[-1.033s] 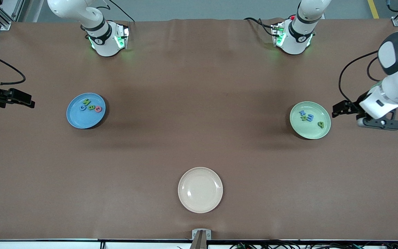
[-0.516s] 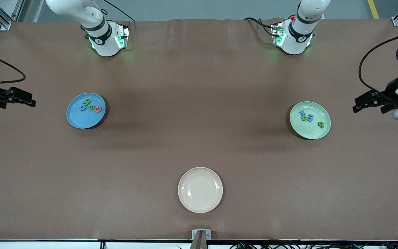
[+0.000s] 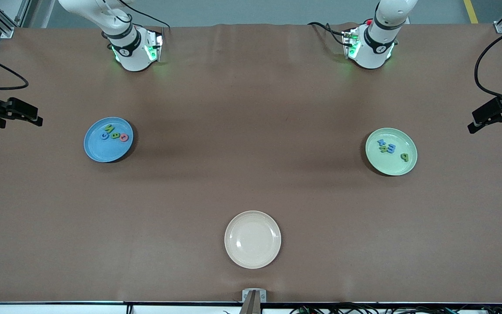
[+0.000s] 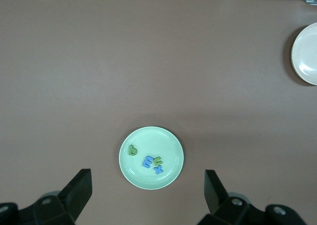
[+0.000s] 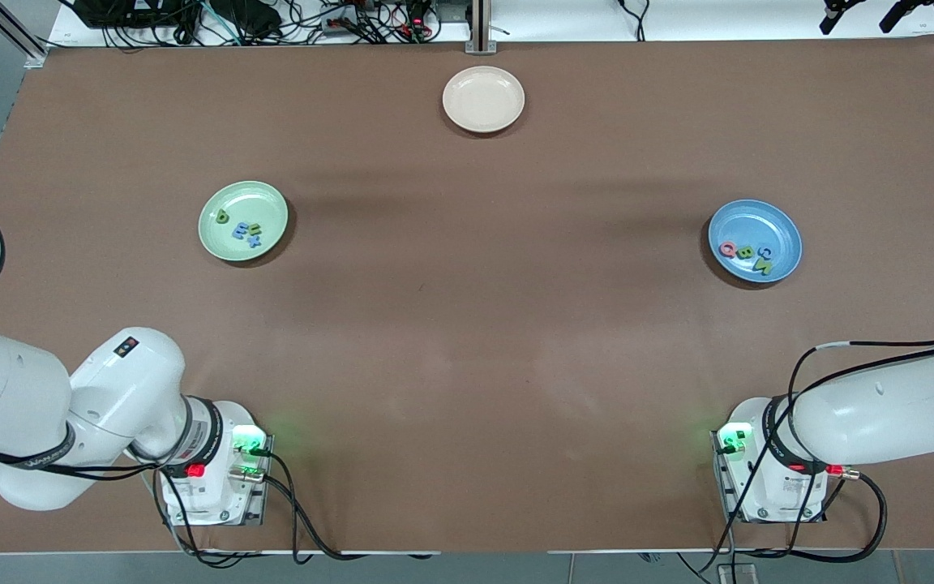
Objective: Sort uppercase to blue plate, lowercase to green plate
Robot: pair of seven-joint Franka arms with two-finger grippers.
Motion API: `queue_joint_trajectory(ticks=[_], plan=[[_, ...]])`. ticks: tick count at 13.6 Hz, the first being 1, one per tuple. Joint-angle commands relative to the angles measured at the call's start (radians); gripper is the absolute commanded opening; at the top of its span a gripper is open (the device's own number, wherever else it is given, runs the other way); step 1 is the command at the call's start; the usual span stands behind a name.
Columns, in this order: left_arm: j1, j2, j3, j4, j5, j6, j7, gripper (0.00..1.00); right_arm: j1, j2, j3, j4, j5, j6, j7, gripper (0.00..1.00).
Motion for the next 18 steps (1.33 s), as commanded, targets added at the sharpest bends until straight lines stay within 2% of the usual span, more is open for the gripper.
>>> queue_joint_trajectory(ticks=[1,3,4,5,8,10,14,15,18], plan=[[0.002,-0.011,0.000,0.009,-0.016,-0.018,-0.014,1.00,-0.074,-0.086,0.105,-0.094,-0.038,0.033,0.019,1.00],[-0.008,-0.009,0.007,0.009,-0.016,-0.018,-0.013,1.00,-0.100,-0.121,0.120,-0.149,-0.043,0.066,0.019,1.00],[-0.045,-0.008,0.020,0.007,-0.010,-0.018,-0.014,1.00,-0.108,-0.138,0.130,-0.172,-0.043,0.075,0.019,1.00],[-0.130,-0.008,0.109,0.009,-0.007,-0.018,-0.014,1.00,-0.120,-0.150,0.149,-0.181,-0.043,0.075,0.019,1.00],[-0.547,-0.009,0.526,0.009,-0.010,-0.018,-0.014,1.00,-0.155,-0.159,0.205,-0.183,-0.047,0.067,0.019,1.00],[-0.784,-0.009,0.758,0.009,-0.013,-0.018,-0.014,1.00,-0.158,-0.167,0.206,-0.183,-0.049,0.063,0.019,1.00],[-1.120,-0.009,1.099,0.009,-0.014,-0.018,-0.010,1.00,-0.177,-0.208,0.208,-0.238,-0.049,0.084,0.019,1.00],[-1.148,-0.011,1.135,0.009,-0.016,-0.018,-0.007,1.00,-0.178,-0.208,0.209,-0.240,-0.049,0.086,0.019,1.00],[-1.106,-0.015,1.111,0.007,-0.019,-0.022,-0.001,1.00,-0.180,-0.208,0.214,-0.240,-0.049,0.086,0.019,1.00]])
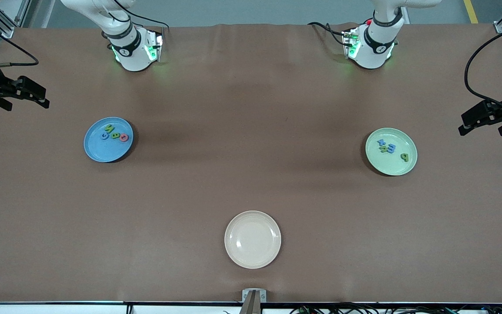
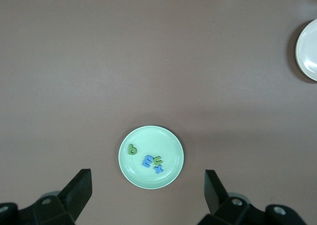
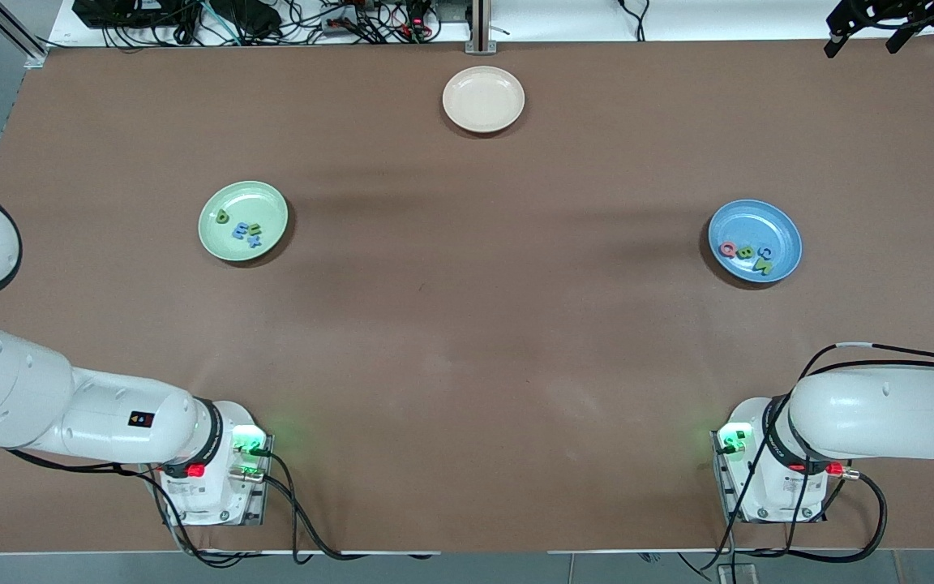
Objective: Sort uppercase to blue plate, lowercase to green plate
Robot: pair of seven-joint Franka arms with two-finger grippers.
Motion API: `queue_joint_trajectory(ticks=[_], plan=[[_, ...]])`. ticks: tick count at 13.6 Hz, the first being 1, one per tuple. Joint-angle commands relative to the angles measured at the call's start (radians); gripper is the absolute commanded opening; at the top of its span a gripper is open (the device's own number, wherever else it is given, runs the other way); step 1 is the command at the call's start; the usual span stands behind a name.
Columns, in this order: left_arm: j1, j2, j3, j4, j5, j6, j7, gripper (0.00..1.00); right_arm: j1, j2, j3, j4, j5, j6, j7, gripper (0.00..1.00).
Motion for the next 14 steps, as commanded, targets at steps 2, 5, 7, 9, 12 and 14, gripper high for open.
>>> queue_joint_trajectory(ticks=[2,5,7,9,12,14], plan=[[0.077,-0.020,-0.066,0.003,-0.017,-0.040,0.006,1.00,-0.025,-0.037,0.030,-0.030,-0.013,0.011,0.011,1.00],[0.120,-0.018,-0.106,0.003,-0.018,-0.041,0.005,1.00,-0.025,-0.048,0.030,-0.025,-0.013,-0.001,0.011,1.00],[0.180,-0.018,-0.169,0.003,-0.018,-0.041,0.003,1.00,-0.025,-0.056,0.030,-0.022,-0.011,-0.012,0.011,1.00],[0.180,-0.018,-0.171,0.003,-0.018,-0.041,0.002,1.00,-0.025,-0.054,0.027,-0.022,-0.010,-0.004,0.011,1.00],[0.165,-0.020,-0.168,-0.003,-0.018,-0.044,-0.003,1.00,-0.030,-0.022,0.023,0.051,-0.010,-0.015,0.008,1.00],[0.148,-0.026,-0.163,-0.012,-0.018,-0.062,-0.007,1.00,-0.042,0.018,0.023,0.099,-0.004,-0.035,0.010,1.00]])
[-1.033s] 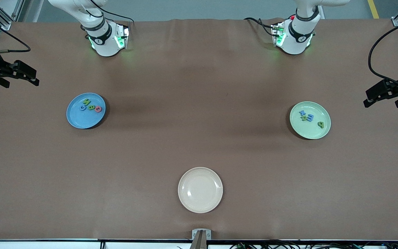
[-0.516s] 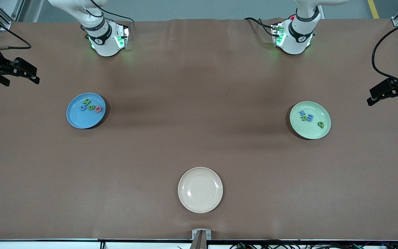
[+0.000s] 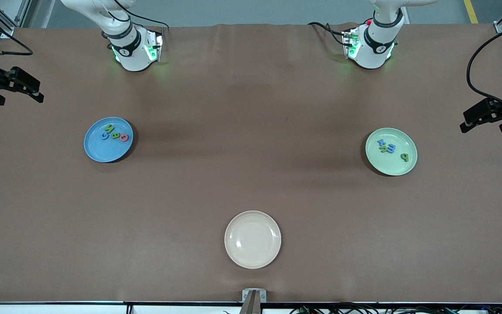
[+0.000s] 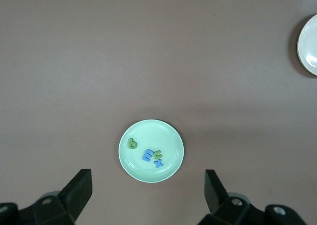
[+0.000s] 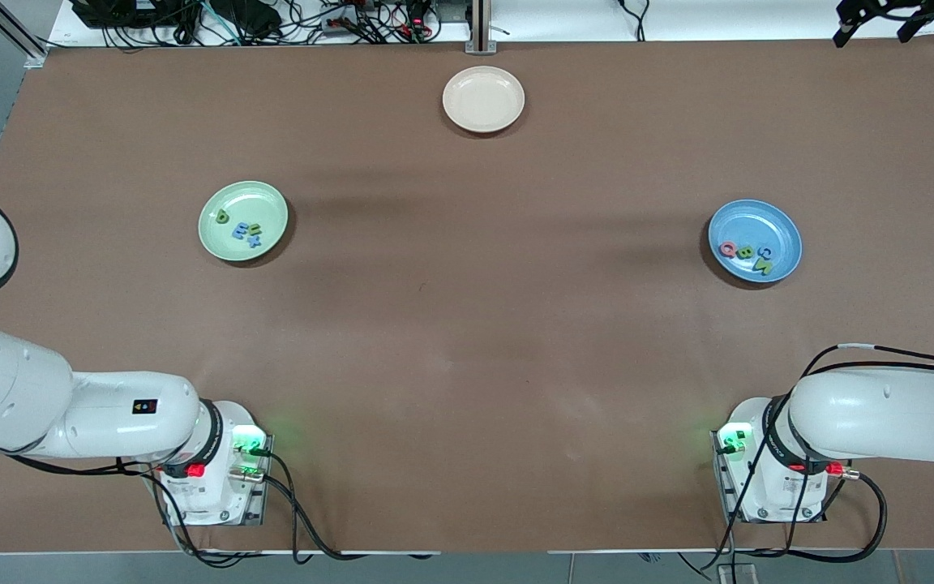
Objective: Sort uppercase to blue plate, lowercase to green plate
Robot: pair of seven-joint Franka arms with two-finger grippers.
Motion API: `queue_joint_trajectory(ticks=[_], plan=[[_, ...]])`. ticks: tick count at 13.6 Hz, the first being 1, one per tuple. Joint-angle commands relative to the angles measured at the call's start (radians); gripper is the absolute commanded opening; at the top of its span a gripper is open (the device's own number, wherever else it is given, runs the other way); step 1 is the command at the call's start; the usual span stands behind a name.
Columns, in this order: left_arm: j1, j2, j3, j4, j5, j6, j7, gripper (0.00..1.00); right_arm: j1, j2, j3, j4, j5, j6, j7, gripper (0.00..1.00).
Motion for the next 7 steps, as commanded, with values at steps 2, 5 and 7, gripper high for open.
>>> queue_joint_trajectory(ticks=[2,5,7], plan=[[-0.004,-0.042,-0.001,-0.032,-0.018,-0.026,-0.007,1.00,-0.041,0.069,0.018,0.104,0.003,-0.053,0.009,1.00],[0.001,-0.049,-0.001,-0.040,-0.018,-0.023,-0.009,1.00,-0.049,0.086,0.018,0.122,0.004,-0.057,0.009,1.00],[0.006,-0.047,-0.002,-0.036,-0.018,-0.020,-0.009,1.00,-0.045,0.086,0.018,0.122,0.003,-0.057,0.009,1.00]])
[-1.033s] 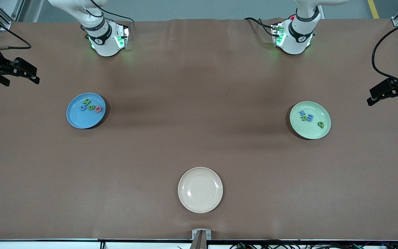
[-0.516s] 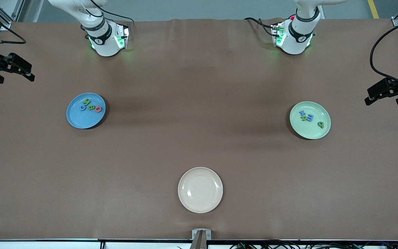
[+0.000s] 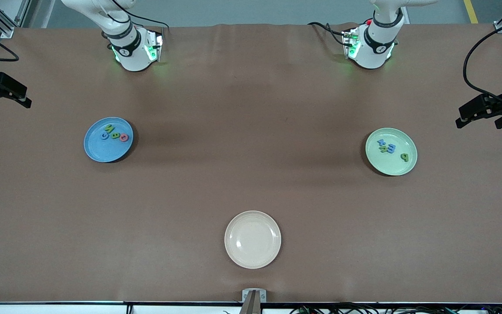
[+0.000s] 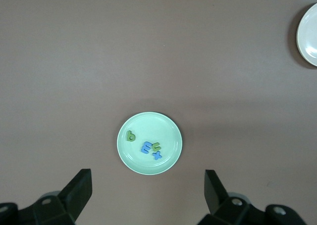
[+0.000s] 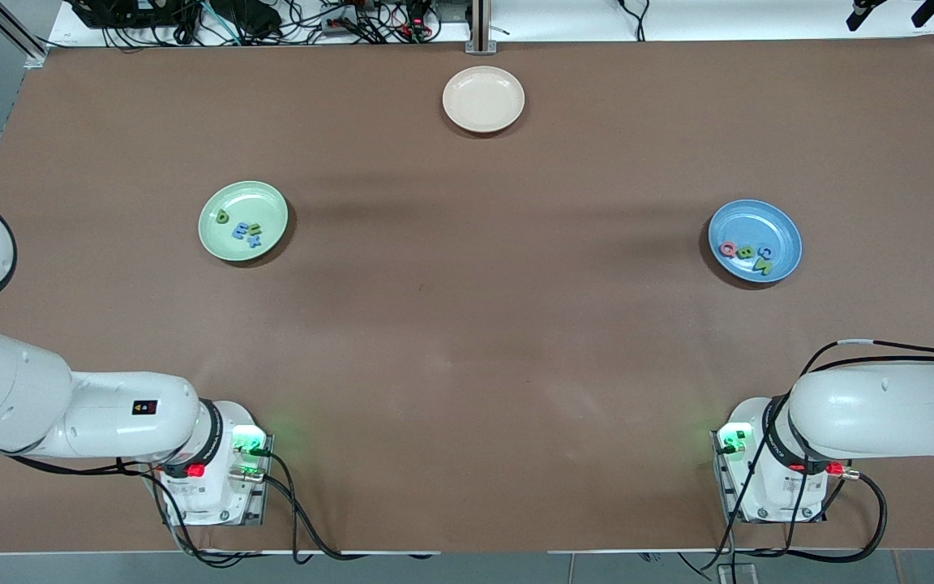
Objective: Sort uppercase to blue plate, lowercase to green plate
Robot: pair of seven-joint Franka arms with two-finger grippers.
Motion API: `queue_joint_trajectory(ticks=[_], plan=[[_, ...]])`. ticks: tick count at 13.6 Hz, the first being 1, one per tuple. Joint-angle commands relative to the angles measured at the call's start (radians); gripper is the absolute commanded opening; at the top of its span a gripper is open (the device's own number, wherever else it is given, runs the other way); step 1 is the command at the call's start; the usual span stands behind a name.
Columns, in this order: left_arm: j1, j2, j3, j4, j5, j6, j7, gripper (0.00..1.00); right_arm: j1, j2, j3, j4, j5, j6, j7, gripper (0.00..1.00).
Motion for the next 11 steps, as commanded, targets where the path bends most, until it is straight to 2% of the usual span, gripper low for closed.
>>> queue_joint_trajectory(ticks=[1,11], plan=[[0.010,-0.030,-0.003,-0.023,-0.018,-0.002,-0.008,1.00,-0.019,0.013,0.018,0.032,0.003,-0.024,0.008,1.00],[0.010,-0.043,-0.003,0.009,-0.003,-0.002,-0.008,1.00,-0.016,0.013,0.018,0.026,0.003,-0.039,0.003,1.00]])
